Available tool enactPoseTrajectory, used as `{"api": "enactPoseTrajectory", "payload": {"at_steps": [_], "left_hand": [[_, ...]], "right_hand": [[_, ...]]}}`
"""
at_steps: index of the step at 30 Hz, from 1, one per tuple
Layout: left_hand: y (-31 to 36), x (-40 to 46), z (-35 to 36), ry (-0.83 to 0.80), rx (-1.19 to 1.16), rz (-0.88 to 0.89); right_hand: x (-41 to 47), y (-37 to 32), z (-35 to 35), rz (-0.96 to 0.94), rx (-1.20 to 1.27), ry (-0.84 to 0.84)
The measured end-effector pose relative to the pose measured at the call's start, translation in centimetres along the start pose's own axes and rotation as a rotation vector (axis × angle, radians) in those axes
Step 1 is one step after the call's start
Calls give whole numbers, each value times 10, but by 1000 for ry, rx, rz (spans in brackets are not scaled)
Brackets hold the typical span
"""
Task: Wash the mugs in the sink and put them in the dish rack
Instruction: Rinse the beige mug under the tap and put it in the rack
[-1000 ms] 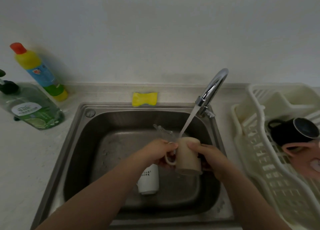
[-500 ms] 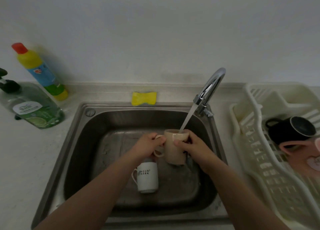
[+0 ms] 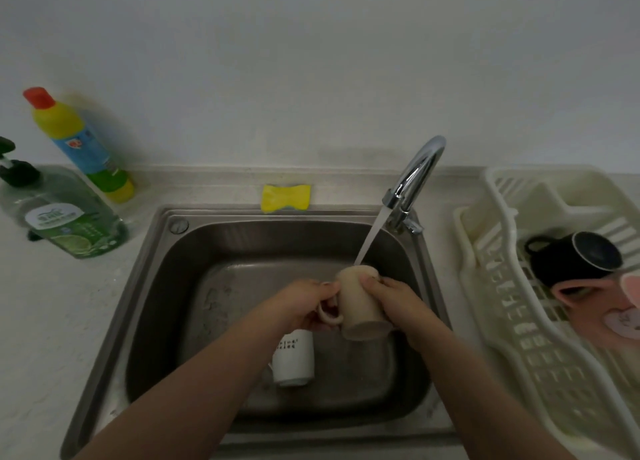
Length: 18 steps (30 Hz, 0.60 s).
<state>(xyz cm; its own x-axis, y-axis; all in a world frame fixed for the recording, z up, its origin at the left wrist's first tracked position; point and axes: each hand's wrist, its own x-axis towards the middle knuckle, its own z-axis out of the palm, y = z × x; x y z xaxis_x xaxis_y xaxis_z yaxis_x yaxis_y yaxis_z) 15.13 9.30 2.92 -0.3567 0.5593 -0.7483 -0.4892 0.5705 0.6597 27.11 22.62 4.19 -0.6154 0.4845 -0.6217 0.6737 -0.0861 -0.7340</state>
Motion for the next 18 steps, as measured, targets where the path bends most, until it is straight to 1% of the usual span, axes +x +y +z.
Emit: {"api": "enactPoseTrajectory", "payload": {"at_steps": [3,5,6,7,10,12,13,14,16,18], "left_hand": [[7,2,-14,50,-45,41],[13,2,-20,13,-7,70],[16,0,-20,-14,18,81],[19,-3,-19,-40,48,87],[27,-6,-18,-74,82,120],[30,-6,-20,-71,100,123],[30,-5,-20,-78,114,128],[30,-5,-19,-86,118,140],[31,-4,-14,-83,110,163],[34,-4,-11,-64,89,175]], "right_hand": [[-17,0,8,-422,-440,135],[-29,8,7,-691,-588,120],[-30,7,6,-759,-619,88],[-27,2,5,-802,-644,67],[-22,-13,3,-879,-763,74],[-31,-5,2,-924,-857,-6],[-36,1,0,-940,-879,-53],[-37,3,-2,-957,-878,-66],[-25,-7,-7,-953,-804,23],[-19,-18,-6,-942,-806,92]]}}
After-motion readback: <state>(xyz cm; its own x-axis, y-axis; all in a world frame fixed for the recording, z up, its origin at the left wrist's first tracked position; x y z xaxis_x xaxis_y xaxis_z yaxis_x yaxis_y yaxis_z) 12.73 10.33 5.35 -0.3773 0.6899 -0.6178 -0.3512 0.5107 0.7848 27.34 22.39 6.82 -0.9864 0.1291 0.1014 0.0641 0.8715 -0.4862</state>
